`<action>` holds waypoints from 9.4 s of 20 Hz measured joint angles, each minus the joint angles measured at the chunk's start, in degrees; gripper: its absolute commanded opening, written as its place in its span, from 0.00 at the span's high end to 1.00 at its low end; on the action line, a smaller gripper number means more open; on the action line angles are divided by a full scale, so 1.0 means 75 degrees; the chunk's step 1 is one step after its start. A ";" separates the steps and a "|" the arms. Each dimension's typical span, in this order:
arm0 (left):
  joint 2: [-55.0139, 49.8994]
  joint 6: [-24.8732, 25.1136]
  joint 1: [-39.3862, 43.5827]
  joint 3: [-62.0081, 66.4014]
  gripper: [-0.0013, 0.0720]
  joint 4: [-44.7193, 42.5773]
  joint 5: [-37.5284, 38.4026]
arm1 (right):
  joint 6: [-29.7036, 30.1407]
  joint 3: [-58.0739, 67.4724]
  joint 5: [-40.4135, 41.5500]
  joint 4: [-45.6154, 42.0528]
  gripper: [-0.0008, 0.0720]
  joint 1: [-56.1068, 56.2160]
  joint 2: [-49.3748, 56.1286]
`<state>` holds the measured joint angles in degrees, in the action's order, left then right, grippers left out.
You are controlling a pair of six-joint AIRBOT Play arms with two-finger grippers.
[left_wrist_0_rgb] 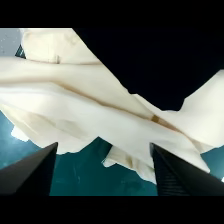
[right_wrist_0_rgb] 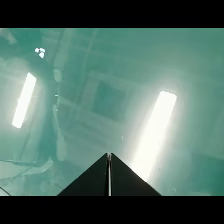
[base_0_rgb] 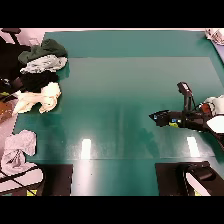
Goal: Fold the shirts.
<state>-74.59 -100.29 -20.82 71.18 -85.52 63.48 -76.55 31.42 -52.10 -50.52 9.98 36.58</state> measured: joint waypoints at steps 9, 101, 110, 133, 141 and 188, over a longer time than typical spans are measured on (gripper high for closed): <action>-0.1172 0.0402 -0.0058 -0.0006 0.71 0.0414 0.0015 | -0.0119 0.0000 0.0189 0.0356 0.95 0.0000 0.0012; 0.0941 0.0411 0.5298 0.1122 0.09 0.1148 0.2215 | -0.0376 -0.0227 -0.1606 -0.1131 0.46 -0.3771 -0.1090; 0.1676 -0.0020 0.7061 -0.1620 0.09 0.2194 0.0446 | -0.0096 0.0041 -0.1413 -0.1233 0.46 -0.1988 0.0664; -0.0006 0.0047 0.9323 -0.1900 0.00 0.1967 -0.1078 | 0.0405 0.1174 -0.1402 -0.1209 0.46 -0.2043 0.3045; -0.0799 0.0090 0.9436 -0.1888 0.00 0.1868 -0.1684 | 0.0425 0.1174 -0.1559 -0.1215 0.46 -0.2090 0.2259; 0.0653 -0.1617 0.9439 -0.0032 0.95 -0.1378 0.1664 | 0.0414 0.0440 0.0099 0.0111 0.39 -0.0096 0.2608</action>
<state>-69.69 -112.42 49.98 70.94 -95.85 75.96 -73.45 34.72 -51.35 -49.69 9.26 56.14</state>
